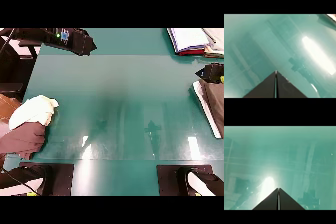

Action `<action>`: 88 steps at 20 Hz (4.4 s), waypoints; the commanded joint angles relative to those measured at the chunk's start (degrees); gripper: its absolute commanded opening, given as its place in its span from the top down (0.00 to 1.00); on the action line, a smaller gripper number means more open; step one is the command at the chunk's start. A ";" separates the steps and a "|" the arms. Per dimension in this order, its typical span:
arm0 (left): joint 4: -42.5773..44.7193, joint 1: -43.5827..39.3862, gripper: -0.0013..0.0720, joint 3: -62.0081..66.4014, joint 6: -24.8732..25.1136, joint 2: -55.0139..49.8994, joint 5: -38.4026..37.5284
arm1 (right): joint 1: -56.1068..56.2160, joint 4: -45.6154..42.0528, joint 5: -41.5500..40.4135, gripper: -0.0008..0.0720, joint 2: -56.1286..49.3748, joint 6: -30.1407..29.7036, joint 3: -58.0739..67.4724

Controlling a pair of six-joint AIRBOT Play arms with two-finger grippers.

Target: Fold the shirts.

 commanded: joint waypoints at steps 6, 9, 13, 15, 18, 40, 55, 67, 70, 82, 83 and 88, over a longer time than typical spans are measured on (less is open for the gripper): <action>0.00 0.02 0.94 0.00 0.00 -0.04 0.02 | 0.07 0.07 -0.02 0.96 0.04 0.02 -0.02; 0.00 0.02 0.94 0.00 0.00 -0.04 0.02 | 0.07 0.04 0.00 0.96 0.04 0.04 -0.02; -1.25 0.02 0.94 0.00 -0.35 -0.04 2.27 | 0.07 0.07 0.02 0.96 0.04 0.04 -0.02; 2.05 0.57 0.94 0.20 0.00 -0.02 3.85 | 0.07 0.04 0.37 0.96 0.04 0.04 -0.02; 16.13 5.70 0.94 0.24 -4.74 0.50 -6.29 | 0.07 0.04 1.90 0.96 0.09 0.04 -0.02; 27.80 33.00 0.94 -43.58 -10.05 3.52 -1.57 | 0.07 0.07 -1.81 0.96 -0.07 0.04 -0.02; 22.53 -5.60 0.95 -8.28 -7.39 16.76 -3.28 | 0.07 3.43 -0.26 0.96 -7.48 0.02 25.20; 14.86 -7.15 0.25 -8.13 -3.69 -5.60 -4.87 | 0.07 3.43 7.91 0.96 -10.84 0.02 31.65; 13.92 5.95 0.24 -12.57 -6.32 -0.50 -7.61 | 0.07 3.43 8.52 0.96 -10.86 0.02 31.65; -2.58 17.64 0.25 -55.32 -4.72 6.67 12.07 | 0.07 3.50 9.11 0.96 -10.88 0.04 31.63; -3.63 17.64 0.25 -56.96 -4.52 6.54 14.47 | 0.07 3.50 9.09 0.96 -10.88 0.04 31.63; -7.85 17.59 0.25 -59.17 -4.48 2.99 19.23 | 0.07 3.50 9.14 0.96 -10.91 0.07 31.63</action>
